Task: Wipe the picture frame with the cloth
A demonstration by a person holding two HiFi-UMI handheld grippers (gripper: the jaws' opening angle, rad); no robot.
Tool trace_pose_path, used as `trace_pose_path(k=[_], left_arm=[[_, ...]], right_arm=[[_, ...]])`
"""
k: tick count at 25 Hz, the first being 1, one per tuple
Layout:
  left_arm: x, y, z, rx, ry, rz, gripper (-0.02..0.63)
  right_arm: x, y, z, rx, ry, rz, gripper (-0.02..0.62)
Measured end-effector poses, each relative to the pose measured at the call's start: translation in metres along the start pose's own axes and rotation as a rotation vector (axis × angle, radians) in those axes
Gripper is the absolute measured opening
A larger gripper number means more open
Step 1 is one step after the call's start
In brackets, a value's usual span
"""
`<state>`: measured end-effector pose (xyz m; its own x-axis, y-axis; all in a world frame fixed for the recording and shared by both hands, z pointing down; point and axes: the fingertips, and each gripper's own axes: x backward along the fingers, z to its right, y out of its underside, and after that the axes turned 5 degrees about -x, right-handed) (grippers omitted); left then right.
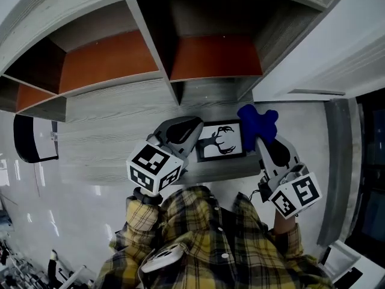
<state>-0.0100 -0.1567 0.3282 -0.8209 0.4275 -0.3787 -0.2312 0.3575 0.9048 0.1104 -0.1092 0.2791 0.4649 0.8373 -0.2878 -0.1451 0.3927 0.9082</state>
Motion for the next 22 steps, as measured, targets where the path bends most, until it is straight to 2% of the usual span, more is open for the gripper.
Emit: trace_pose_path(k=[4,11,15,22], left_arm=[[-0.021,0.049,-0.017,0.027,-0.011,-0.112,0.011],[-0.046,0.135,-0.036,0.111,-0.025,-0.303,0.09],[-0.06,0.183,-0.041,0.152,-0.034,-0.396,0.107],[-0.07,0.229,-0.037,0.245,-0.036,-0.477,0.115]], right_arm=[[-0.004,0.023,0.009,-0.047,0.02,-0.03,0.052],[-0.011,0.068,0.014,-0.111,0.022,-0.106,0.052],[-0.015,0.085,0.018,-0.132,0.015,-0.123,0.054],[-0.013,0.106,0.024,-0.154,0.012,-0.159,0.054]])
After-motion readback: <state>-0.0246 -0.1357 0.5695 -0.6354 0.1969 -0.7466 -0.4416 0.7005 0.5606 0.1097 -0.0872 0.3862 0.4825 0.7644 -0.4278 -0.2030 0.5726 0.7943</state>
